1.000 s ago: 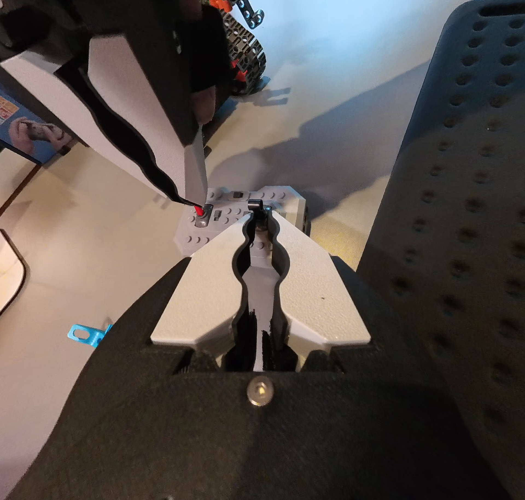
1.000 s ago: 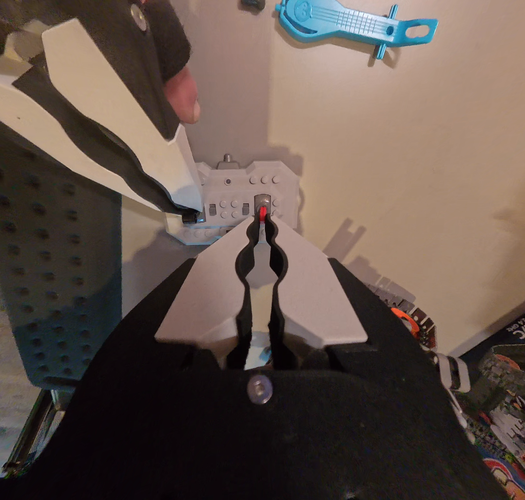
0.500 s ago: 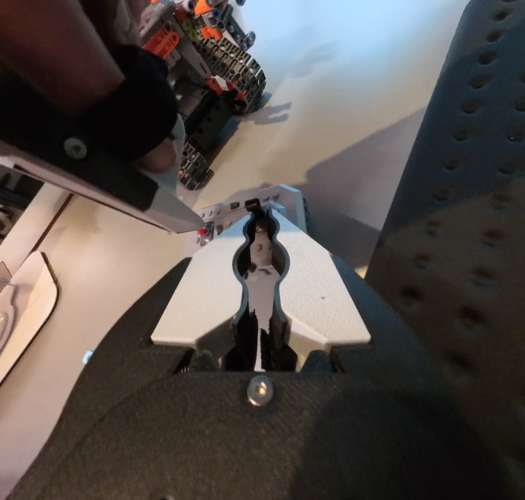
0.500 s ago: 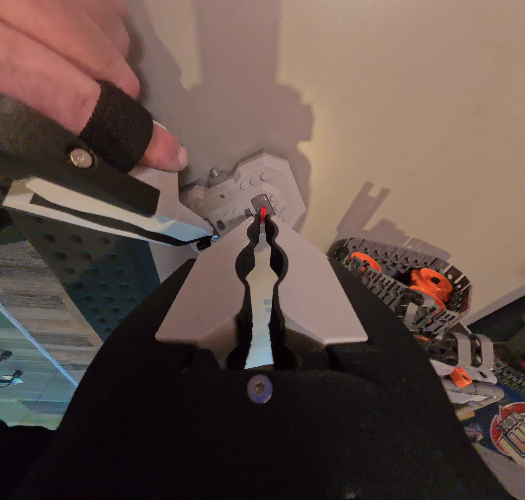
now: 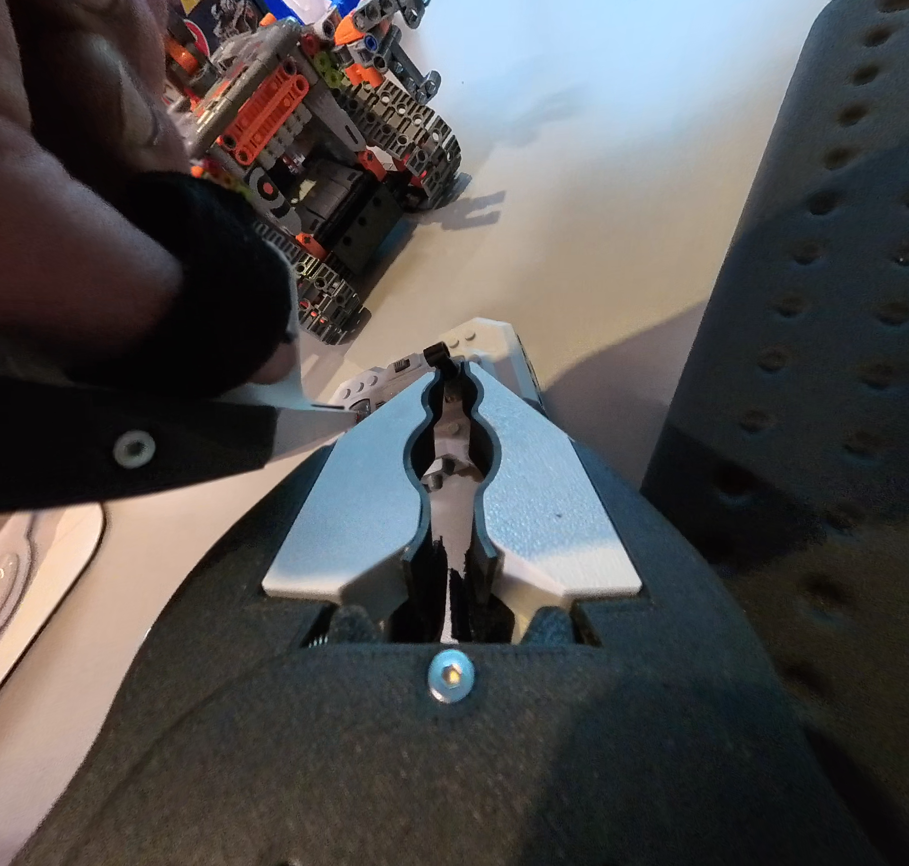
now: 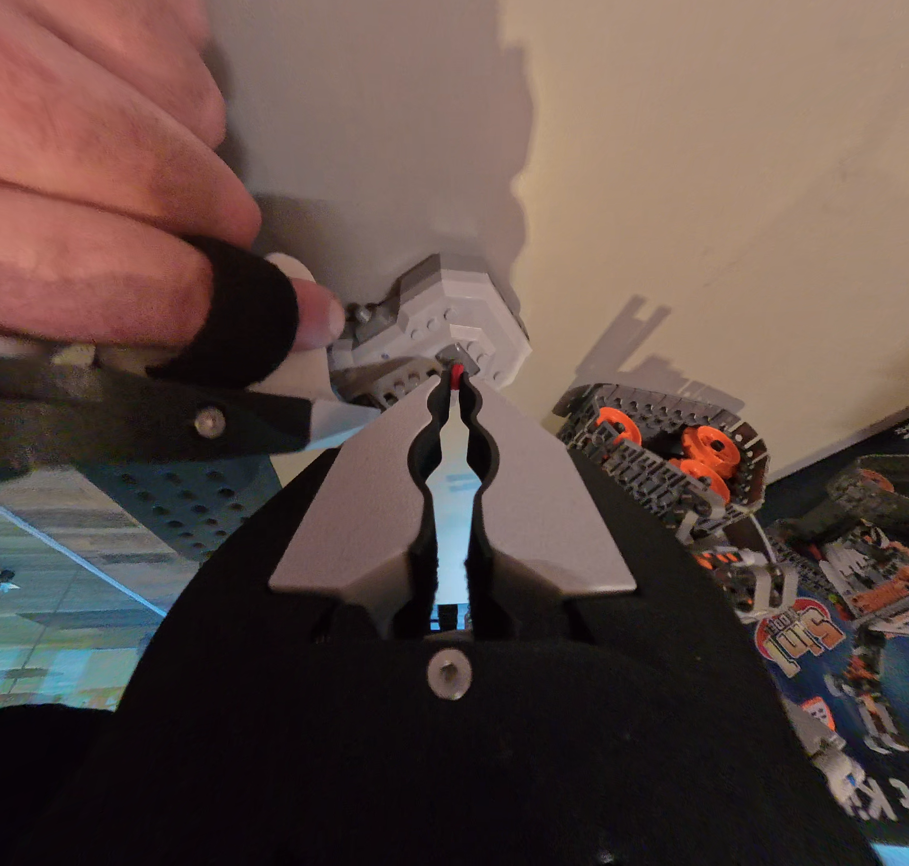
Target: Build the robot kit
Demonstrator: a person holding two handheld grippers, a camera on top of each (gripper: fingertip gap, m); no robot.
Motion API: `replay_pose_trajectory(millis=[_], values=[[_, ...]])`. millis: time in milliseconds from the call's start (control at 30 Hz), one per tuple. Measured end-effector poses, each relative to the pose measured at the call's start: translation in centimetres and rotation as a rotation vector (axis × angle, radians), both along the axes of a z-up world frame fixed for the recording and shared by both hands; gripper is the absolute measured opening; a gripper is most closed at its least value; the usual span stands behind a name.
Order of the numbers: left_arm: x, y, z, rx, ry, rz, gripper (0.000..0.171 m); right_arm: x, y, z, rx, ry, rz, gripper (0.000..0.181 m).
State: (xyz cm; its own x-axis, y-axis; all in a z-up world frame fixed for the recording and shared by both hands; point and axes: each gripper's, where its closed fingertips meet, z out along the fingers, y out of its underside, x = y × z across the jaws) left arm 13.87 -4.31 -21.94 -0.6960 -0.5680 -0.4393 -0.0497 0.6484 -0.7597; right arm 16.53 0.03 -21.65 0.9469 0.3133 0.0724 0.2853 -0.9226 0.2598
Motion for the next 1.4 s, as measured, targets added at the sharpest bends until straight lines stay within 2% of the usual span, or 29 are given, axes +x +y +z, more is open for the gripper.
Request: replay_pose_trajectory(millis=[233, 433, 567, 633, 800, 1033, 1400], values=[[-0.1, 0.1, 0.0, -0.003, 0.005, -0.004, 0.005, 0.0, 0.0, -0.1, -0.059, -0.027, 0.034, 0.0], [-0.2, 0.1, -0.1, -0.002, 0.011, -0.012, 0.004, 0.1, 0.0, -0.6, -0.051, 0.062, -0.014, 0.0], [-0.4, 0.2, -0.2, -0.01, 0.021, -0.016, 0.0, 0.2, 0.2, -0.6, 0.033, 0.086, -0.045, 0.002], [-0.3, 0.3, -0.2, 0.001, 0.008, -0.011, 0.0, 0.8, 0.4, 0.0, 0.1, 0.082, -0.087, 0.017], [-0.2, 0.5, -0.2, -0.007, 0.014, -0.009, 0.0, 0.6, 0.6, 2.8, 0.241, 0.101, -0.067, 0.012], [-0.4, 0.6, -0.2, 0.005, 0.015, -0.022, 0.0, 0.2, 0.8, 1.8, 0.255, 0.107, -0.031, 0.006], [-0.6, 0.7, -0.3, 0.016, 0.009, -0.032, 0.0, 0.2, 0.6, 0.5, 0.293, 0.124, -0.006, 0.008]])
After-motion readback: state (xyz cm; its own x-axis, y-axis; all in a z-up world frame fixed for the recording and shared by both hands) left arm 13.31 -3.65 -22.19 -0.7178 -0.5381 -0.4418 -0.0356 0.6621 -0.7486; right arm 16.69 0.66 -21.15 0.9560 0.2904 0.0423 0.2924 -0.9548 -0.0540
